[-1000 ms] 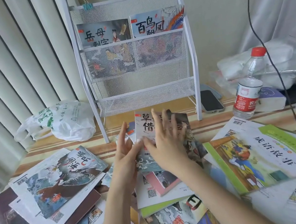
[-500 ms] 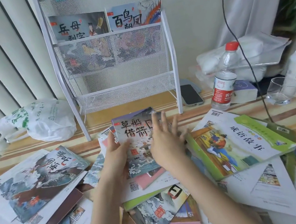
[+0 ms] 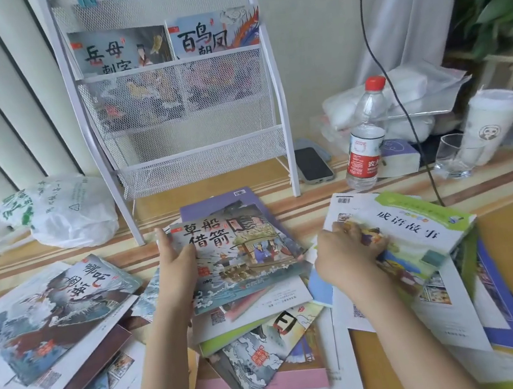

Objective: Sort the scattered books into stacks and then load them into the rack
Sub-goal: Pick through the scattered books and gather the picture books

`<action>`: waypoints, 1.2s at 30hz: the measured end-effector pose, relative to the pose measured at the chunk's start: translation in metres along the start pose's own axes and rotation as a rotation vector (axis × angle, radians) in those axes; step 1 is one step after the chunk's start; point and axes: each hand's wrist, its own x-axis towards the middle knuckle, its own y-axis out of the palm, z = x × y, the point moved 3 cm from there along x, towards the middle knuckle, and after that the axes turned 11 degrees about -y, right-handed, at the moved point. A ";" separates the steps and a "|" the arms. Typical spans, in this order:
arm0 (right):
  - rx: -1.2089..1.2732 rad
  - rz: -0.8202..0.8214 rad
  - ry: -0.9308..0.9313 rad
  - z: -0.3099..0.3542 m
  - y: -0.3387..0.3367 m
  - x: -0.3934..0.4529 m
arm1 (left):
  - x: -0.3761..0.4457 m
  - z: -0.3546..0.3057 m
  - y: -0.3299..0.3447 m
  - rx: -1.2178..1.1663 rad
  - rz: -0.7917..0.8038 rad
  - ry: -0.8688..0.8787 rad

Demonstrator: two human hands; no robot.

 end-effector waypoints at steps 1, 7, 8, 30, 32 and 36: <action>0.014 -0.001 0.009 -0.002 -0.004 -0.003 | 0.001 0.000 -0.002 0.013 -0.010 -0.003; 0.002 -0.184 0.056 -0.018 0.001 -0.005 | -0.007 -0.003 0.008 0.059 0.019 0.034; -0.021 -0.207 0.052 -0.020 0.006 -0.004 | -0.006 -0.002 0.010 0.065 0.034 0.043; -0.069 -0.191 0.096 -0.019 0.014 -0.010 | -0.015 -0.004 0.015 0.307 0.052 0.165; -0.097 -0.209 0.083 -0.017 0.011 -0.011 | -0.015 -0.007 0.015 0.288 0.035 0.235; -0.097 -0.243 0.065 -0.022 0.004 -0.013 | -0.011 -0.005 0.018 0.389 0.051 0.261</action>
